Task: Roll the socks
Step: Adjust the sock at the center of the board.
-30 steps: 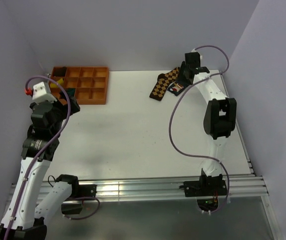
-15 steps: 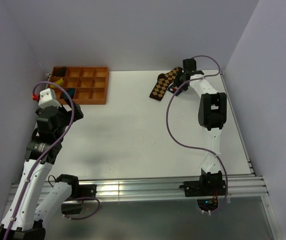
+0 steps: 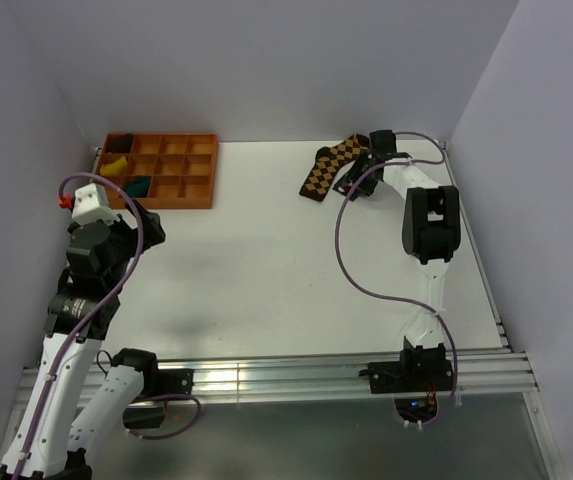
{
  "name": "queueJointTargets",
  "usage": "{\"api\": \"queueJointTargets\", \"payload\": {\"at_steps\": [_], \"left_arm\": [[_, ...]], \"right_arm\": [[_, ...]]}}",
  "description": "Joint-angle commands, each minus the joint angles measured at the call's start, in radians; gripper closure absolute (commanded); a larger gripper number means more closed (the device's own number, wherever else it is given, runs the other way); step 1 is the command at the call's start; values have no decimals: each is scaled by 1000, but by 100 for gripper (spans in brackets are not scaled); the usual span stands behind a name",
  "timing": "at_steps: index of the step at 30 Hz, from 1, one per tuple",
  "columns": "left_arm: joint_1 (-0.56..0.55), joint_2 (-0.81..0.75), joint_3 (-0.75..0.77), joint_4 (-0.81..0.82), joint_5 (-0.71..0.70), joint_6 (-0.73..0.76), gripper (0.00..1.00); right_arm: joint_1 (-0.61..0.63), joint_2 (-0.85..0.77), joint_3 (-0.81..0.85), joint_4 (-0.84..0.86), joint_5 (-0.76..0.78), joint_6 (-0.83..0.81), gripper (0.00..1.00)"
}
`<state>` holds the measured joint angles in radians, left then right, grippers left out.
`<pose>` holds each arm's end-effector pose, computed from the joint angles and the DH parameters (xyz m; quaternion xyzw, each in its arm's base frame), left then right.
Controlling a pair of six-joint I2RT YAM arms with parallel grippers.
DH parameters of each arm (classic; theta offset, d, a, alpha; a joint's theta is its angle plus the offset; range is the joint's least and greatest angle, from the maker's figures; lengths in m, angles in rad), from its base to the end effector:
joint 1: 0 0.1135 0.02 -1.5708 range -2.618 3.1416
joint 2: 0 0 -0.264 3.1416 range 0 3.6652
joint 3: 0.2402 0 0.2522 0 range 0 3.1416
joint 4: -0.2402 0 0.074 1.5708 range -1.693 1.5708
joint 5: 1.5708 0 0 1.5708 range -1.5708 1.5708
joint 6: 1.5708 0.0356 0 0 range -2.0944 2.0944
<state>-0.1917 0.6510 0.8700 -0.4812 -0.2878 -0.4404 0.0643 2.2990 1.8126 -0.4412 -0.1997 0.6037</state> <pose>0.1399 -0.0169 0.3572 -0.1840 0.7684 -0.0791 0.6078 0.5041 0.0395 0.1619 0.2212 0.9183 0.1924 0.2661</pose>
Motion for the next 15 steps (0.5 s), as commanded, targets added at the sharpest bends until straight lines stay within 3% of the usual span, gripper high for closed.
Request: {"api": "queueJointTargets", "payload": {"at_steps": [1, 5, 15], "left_arm": [[-5, -20, 6, 4, 30, -8, 4], [-5, -40, 9, 4, 42, -12, 4], [-6, -113, 1, -33, 88, -38, 4]], "right_arm": [[-1, -91, -85, -67, -18, 51, 49], [17, -219, -270, -24, 3, 74, 48], [156, -335, -525, 4, 94, 84, 48]]}}
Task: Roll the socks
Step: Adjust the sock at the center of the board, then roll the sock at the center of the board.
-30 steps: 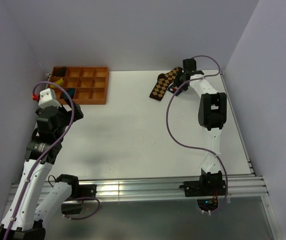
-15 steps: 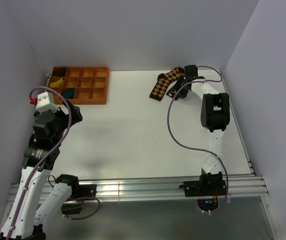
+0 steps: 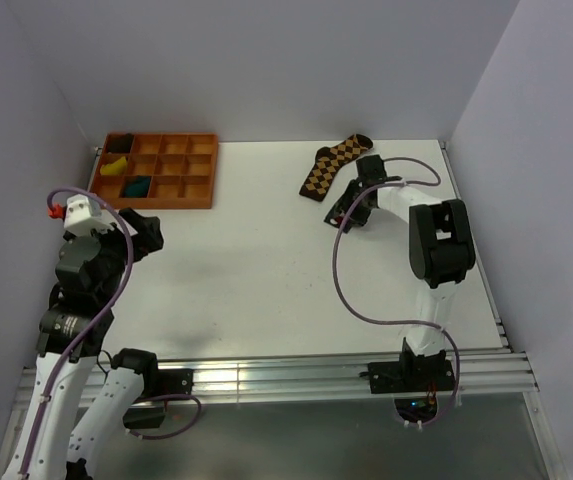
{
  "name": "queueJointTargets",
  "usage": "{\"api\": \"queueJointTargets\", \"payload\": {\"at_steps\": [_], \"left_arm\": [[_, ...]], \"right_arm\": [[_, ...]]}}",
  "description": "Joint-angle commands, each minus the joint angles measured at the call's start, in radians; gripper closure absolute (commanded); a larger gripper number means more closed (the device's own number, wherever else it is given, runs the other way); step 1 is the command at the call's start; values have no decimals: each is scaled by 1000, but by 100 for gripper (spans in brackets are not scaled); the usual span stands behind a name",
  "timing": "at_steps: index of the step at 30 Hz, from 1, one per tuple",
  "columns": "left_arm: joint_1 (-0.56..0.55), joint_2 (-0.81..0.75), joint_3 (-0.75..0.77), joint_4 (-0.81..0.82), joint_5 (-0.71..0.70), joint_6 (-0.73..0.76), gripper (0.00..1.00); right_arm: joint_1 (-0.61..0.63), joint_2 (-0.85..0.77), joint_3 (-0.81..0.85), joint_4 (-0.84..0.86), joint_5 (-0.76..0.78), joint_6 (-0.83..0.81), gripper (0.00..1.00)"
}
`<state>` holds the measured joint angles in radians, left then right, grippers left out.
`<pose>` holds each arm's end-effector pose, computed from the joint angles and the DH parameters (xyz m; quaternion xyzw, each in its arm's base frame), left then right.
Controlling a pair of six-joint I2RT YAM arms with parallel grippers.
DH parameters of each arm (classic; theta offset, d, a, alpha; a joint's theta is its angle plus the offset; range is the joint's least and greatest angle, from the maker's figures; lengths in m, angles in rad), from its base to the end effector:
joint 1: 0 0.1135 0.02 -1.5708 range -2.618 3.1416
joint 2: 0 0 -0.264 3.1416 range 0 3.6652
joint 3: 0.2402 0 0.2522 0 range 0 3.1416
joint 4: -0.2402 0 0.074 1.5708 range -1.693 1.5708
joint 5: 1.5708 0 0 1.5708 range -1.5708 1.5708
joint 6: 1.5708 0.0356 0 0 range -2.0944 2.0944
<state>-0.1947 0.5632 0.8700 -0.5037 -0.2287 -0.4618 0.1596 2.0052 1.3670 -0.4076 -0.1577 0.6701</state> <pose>0.1181 -0.0151 0.3644 -0.1740 0.7517 -0.1196 0.6248 0.4121 0.0720 0.1608 0.2233 0.9367 0.1739 0.2061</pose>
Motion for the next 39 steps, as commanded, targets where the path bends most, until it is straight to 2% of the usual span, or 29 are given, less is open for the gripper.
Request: {"api": "queueJointTargets", "payload": {"at_steps": [1, 8, 10, 13, 16, 18, 22, 26, 28, 30, 34, 36, 39], "left_arm": [[-3, -38, -3, -12, 35, -18, 4], [-3, -57, -11, -32, 77, -38, 2], [-3, -59, -11, -36, 89, -38, 2], [-3, -62, -12, -45, 98, -47, 2], [-3, -66, -17, -53, 111, -48, 2], [-5, -66, -23, -56, 112, -44, 2], [-5, -51, -40, -38, 121, -40, 2], [-3, -39, -83, 30, 156, -55, 3], [-3, -31, -109, 79, 169, -61, 3], [-5, -25, -130, 108, 192, -57, 3], [-3, -11, -170, 175, 213, -43, 3], [-5, -3, -192, 198, 219, -38, 3], [-3, 10, -207, 209, 219, -37, 3]], "right_arm": [[81, -55, -104, -17, 73, 35, 48], [371, -204, -357, 81, 194, 209, 44], [473, -223, -379, 102, 217, 268, 42], [584, -243, -333, 81, 256, 263, 41], [644, -258, -188, 23, 288, 194, 41], [650, -278, -149, 15, 306, 142, 41], [640, -301, -54, -23, 398, -82, 41], [572, -277, -43, 33, 350, -237, 41], [499, -255, -51, 87, 285, -288, 42], [427, -229, -37, 107, 239, -314, 42], [373, -122, 41, 105, 184, -377, 43], [357, -79, 52, 118, 114, -366, 43], [330, -10, 60, 141, 95, -336, 43]]}}
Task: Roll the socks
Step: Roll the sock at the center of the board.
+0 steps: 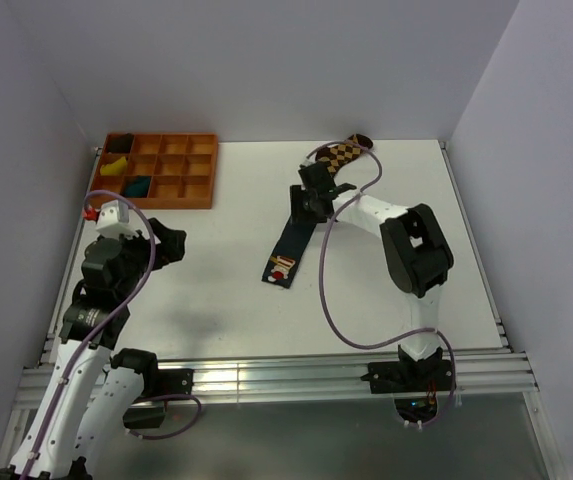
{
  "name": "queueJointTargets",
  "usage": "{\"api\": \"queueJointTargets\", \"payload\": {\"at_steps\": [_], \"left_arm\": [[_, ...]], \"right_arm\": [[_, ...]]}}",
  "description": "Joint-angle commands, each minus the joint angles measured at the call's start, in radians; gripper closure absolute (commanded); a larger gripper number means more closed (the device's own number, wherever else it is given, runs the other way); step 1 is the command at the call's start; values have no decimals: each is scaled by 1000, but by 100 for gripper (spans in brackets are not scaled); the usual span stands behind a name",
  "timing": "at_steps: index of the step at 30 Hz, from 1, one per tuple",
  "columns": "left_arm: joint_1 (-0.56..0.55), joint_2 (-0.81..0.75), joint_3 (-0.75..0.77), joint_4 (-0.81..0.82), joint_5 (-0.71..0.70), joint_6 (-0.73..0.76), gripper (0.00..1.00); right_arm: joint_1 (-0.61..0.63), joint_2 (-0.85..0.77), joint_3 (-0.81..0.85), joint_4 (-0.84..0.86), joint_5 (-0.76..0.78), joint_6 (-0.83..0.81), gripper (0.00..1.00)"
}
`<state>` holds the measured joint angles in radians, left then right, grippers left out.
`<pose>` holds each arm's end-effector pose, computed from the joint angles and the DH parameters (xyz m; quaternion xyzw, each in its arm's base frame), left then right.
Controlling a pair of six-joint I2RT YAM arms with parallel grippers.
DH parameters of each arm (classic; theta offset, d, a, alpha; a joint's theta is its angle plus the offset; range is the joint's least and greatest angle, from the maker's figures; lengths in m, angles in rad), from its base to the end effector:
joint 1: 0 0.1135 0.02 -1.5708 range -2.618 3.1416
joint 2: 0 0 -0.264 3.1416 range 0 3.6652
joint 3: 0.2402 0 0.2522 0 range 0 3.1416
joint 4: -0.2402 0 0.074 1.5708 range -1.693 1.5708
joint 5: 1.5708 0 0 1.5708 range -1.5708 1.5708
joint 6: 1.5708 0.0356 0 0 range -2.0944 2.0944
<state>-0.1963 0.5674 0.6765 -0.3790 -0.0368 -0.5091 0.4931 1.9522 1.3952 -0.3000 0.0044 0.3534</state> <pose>0.1375 -0.0260 0.3125 -0.1349 0.7842 -0.1954 0.5732 0.3786 0.2032 0.1971 -0.0646 0.9348 0.1416 0.3194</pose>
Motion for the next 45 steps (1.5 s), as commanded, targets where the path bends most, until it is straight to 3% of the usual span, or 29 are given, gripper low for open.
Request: {"api": "queueJointTargets", "payload": {"at_steps": [1, 6, 15, 21, 26, 32, 35, 38, 45], "left_arm": [[-3, 8, -17, 84, 26, 12, 3], [-2, 3, -34, 91, 28, 14, 4], [0, 25, -28, 80, 28, 23, 4], [0, 23, -31, 81, 28, 20, 4], [0, 22, -31, 75, 22, 4, 4], [0, 26, -26, 46, -32, -12, 3], [1, 34, -22, 35, -41, -17, 3], [1, 40, -25, 37, -35, -17, 4], [1, 51, -22, 34, -29, -16, 4]], "right_arm": [[-11, 66, 22, 53, -69, 1, 43], [-54, 64, -59, 101, -74, 58, 43], [-54, -124, -326, 29, 126, 232, 43], [-50, -271, -343, 27, 134, 167, 42], [45, -412, -291, 12, 189, 49, 37], [212, -457, -321, 32, 216, -83, 36], [314, -432, -323, 13, 220, -155, 40], [401, -406, -335, 1, 239, -208, 51], [498, -352, -363, 33, 216, -258, 53]]}}
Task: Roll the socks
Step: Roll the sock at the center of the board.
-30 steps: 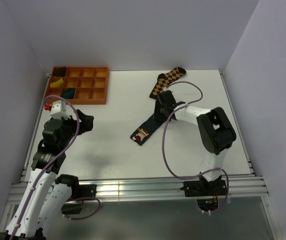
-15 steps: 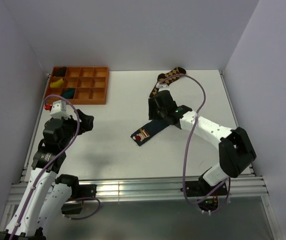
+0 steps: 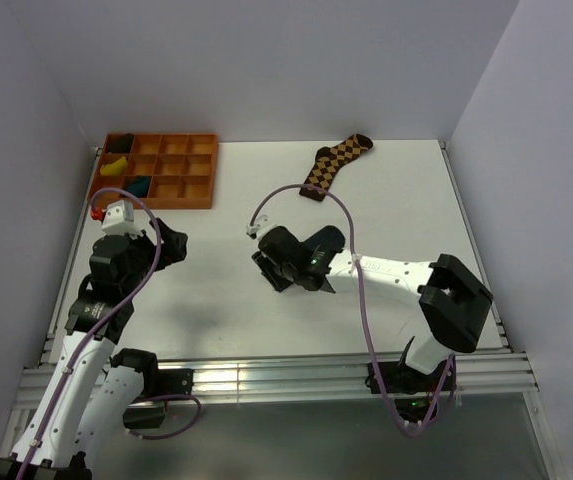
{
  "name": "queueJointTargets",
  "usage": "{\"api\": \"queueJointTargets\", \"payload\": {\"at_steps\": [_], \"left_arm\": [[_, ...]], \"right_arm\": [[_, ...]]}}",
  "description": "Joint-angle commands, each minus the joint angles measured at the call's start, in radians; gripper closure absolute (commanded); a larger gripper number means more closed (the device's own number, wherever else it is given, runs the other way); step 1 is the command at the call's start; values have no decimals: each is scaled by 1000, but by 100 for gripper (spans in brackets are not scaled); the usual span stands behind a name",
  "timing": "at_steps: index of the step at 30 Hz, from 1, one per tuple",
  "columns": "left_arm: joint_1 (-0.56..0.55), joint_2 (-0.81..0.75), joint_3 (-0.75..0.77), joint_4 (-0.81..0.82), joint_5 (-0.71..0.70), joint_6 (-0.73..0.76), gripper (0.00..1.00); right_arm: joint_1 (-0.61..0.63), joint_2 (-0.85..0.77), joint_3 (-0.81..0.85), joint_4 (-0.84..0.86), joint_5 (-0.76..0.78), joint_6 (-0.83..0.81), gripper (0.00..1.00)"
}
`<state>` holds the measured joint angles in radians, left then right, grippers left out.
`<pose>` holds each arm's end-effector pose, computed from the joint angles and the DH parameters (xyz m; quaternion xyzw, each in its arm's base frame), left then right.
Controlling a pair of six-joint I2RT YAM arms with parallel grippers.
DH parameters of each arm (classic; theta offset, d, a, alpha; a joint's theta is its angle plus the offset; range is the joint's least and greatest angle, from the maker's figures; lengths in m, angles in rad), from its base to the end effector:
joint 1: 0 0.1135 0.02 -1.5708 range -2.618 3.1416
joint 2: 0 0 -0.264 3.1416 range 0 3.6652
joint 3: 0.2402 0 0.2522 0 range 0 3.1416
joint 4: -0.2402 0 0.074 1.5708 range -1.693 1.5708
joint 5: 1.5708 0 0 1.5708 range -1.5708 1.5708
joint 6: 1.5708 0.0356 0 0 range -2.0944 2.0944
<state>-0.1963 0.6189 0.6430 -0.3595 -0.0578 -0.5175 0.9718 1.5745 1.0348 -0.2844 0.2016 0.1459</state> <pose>0.1493 -0.0276 0.2965 -0.1468 0.8017 -0.1802 0.5507 0.1953 0.2734 0.2232 -0.3381 0.8632 0.1130 0.3574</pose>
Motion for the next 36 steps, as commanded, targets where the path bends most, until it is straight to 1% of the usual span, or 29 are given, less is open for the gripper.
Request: {"api": "queueJointTargets", "payload": {"at_steps": [1, 6, 7, 13, 25, 36], "left_arm": [[1, -2, 12, 13, -7, -7, 4], [1, 4, 12, 13, -4, -7, 4], [3, 7, 12, 13, -2, -6, 4], [3, 12, 12, 14, 3, -4, 4], [3, 18, 12, 17, 9, 1, 4], [3, 21, 14, 17, 15, 1, 4]], "right_arm": [[33, 38, 1, 16, 28, -52, 53], [53, 113, 16, 21, 58, -58, 51], [59, 133, 21, 22, 91, -62, 51], [68, 162, 30, 27, 124, -74, 51], [84, 203, 56, 30, 98, -100, 51], [99, 265, 71, 10, 159, -101, 51]]}}
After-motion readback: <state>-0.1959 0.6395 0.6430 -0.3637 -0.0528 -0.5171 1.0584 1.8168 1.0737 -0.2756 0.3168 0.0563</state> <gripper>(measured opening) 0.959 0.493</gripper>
